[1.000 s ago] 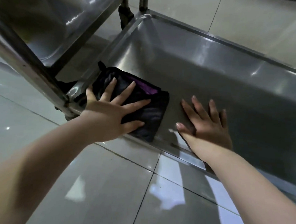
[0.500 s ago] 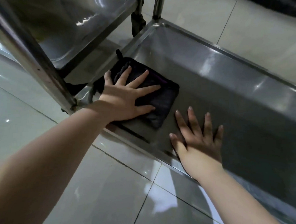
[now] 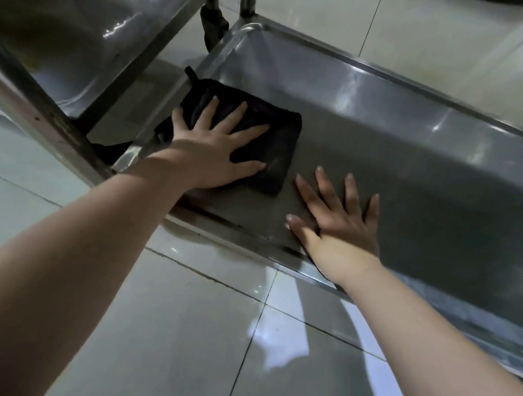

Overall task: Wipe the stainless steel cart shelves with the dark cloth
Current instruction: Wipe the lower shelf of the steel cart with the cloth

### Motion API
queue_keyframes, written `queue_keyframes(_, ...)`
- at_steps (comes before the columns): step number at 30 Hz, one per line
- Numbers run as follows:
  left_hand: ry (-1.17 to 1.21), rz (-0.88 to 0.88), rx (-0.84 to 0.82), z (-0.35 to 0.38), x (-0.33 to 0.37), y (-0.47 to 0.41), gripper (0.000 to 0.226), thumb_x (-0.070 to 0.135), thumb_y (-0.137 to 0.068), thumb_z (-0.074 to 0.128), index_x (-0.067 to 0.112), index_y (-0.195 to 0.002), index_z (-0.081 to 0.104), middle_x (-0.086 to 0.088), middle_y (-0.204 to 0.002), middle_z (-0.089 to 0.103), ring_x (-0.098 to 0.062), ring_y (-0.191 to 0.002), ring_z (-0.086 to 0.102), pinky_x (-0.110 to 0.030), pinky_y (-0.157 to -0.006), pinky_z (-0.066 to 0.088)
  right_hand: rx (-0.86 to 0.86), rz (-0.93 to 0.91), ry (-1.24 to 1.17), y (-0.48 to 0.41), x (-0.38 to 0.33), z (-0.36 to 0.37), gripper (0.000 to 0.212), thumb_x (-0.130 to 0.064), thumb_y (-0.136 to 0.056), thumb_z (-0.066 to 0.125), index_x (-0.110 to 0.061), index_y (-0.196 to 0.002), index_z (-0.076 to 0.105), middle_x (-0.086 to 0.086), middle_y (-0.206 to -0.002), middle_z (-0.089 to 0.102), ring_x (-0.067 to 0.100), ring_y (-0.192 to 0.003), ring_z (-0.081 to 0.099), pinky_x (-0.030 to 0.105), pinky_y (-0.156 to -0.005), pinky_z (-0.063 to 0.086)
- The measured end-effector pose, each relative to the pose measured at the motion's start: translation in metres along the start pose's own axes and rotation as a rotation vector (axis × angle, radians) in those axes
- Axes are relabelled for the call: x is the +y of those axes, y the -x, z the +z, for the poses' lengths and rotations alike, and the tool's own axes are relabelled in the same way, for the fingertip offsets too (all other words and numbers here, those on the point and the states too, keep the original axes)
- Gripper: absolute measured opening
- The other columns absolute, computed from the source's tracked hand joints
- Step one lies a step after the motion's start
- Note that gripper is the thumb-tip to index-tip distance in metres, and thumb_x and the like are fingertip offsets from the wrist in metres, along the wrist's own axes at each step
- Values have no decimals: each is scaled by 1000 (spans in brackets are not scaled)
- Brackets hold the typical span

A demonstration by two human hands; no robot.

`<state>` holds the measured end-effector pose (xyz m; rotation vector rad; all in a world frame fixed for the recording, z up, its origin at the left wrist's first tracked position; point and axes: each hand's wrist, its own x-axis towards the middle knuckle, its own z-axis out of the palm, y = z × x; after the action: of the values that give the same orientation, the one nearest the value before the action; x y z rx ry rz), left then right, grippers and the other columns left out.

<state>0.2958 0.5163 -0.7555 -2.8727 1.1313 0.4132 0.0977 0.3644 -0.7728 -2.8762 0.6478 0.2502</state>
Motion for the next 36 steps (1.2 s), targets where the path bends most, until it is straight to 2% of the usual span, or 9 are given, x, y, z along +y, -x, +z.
queue_keyframes(3,-69,8,28,19,-11,62,77,91,-66,-3,68,-138,-18,19,-161,-19,-25,-151,-15,-63,-114,5,11,0,-6,0,-2,2,64,-70,-91,29,-61,-147,-1,-29,-159,-15,19,-148,-23,59,-115,-14)
queue_keyframes(7,-79,-40,-6,20,-13,69,78,92,-65,-4,67,-137,-22,18,-161,-22,-25,-150,-17,-60,-114,7,72,-40,-87,4,7,0,65,-65,-94,35,-57,-149,3,-25,-162,-4,16,-151,-14,54,-117,-16)
queue_keyframes(9,-74,-28,5,20,-10,65,80,94,-63,-5,67,-137,-21,18,-161,-21,-25,-150,-16,-60,-115,5,114,113,-55,20,40,-5,67,-66,-94,34,-57,-149,-3,-21,-162,-4,18,-152,-9,55,-116,-14)
queue_keyframes(12,-50,-27,18,22,-12,68,81,95,-61,-5,69,-136,-19,19,-161,-20,-24,-150,-17,-62,-115,3,26,349,-27,43,83,-11,73,-76,-85,21,-55,-150,-3,-14,-164,-8,27,-152,-9,53,-120,-6)
queue_keyframes(16,-27,-67,-14,14,9,47,78,88,-67,1,67,-141,-12,17,-162,-19,-28,-150,-17,-67,-114,-4,-31,344,69,37,85,-5,67,-72,-89,15,-55,-149,-10,-9,-163,-18,29,-150,-15,54,-119,-8)
queue_keyframes(21,-22,-47,42,5,43,-25,66,84,-84,12,65,-144,-6,15,-163,-15,-31,-150,-13,-72,-111,-4,-26,327,85,34,86,-6,66,-70,-92,17,-53,-150,-9,-8,-163,-18,30,-150,-17,54,-119,-9)
queue_keyframes(26,42,-78,-7,-16,74,-90,69,83,-86,17,59,-147,-6,11,-164,-16,-37,-149,-17,-78,-107,-3,-27,297,31,35,89,-8,65,-70,-92,20,-56,-149,-7,-12,-163,-18,27,-150,-19,53,-118,-12)
queue_keyframes(33,-27,95,4,0,134,-51,67,82,-87,15,62,-145,-10,8,-163,-20,-43,-146,-19,-79,-104,-5,-38,303,60,36,89,-8,66,-69,-93,19,-53,-150,-9,-8,-163,-20,30,-149,-19,54,-118,-11)
queue_keyframes(36,-26,100,-20,1,150,-45,66,82,-87,15,63,-145,-10,9,-162,-23,-44,-145,-23,-81,-101,-7,-30,312,67,38,86,-6,66,-68,-93,19,-51,-151,-7,-6,-164,-18,30,-150,-18,54,-118,-10)
